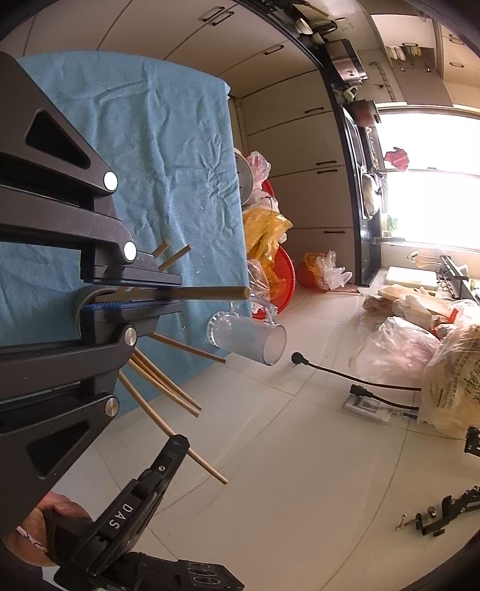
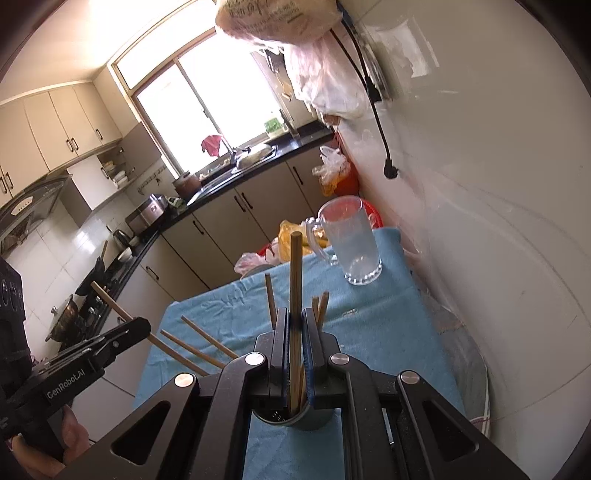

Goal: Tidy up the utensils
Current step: 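Carry the left tool's chopstick over the black cup while the right tool carries its own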

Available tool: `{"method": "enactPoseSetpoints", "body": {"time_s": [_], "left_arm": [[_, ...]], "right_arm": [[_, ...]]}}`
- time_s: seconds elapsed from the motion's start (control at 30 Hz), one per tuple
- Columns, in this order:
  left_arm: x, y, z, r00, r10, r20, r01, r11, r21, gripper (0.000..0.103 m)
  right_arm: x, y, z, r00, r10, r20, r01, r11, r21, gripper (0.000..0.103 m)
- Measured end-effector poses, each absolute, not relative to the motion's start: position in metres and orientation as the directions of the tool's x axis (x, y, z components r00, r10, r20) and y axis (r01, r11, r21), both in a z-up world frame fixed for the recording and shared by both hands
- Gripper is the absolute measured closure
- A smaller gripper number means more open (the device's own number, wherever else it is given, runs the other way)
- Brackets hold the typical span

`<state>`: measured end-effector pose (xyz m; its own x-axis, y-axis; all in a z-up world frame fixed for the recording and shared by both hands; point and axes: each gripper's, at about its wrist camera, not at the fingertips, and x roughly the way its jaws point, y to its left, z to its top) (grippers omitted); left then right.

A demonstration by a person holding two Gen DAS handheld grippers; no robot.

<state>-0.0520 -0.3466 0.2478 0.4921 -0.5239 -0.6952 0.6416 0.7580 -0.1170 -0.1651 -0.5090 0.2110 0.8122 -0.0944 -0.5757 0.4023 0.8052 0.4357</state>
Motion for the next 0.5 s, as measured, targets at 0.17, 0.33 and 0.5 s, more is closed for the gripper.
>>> {"method": "enactPoseSetpoints", "body": {"time_s": [0.17, 0.33, 0.5], "left_arm": [[-0.048, -0.349, 0.239, 0.483, -0.512, -0.711, 0.636, 0.762, -0.117, 0.097], [-0.044, -0.349, 0.234, 0.476, -0.505, -0.720, 0.632, 0.766, -0.119, 0.097], [-0.041, -0.347, 0.232, 0.475, -0.502, -0.723, 0.625, 0.771, -0.124, 0.097]], "right_arm": [[-0.159, -0.510, 0.195, 0.793, -0.068, -0.605, 0.409, 0.797, 0.446, 0.096], [-0.156, -0.510, 0.189, 0.783, -0.052, -0.620, 0.414, 0.788, 0.456, 0.095], [-0.154, -0.511, 0.187, 0.779, -0.043, -0.626, 0.414, 0.784, 0.462, 0.095]]}}
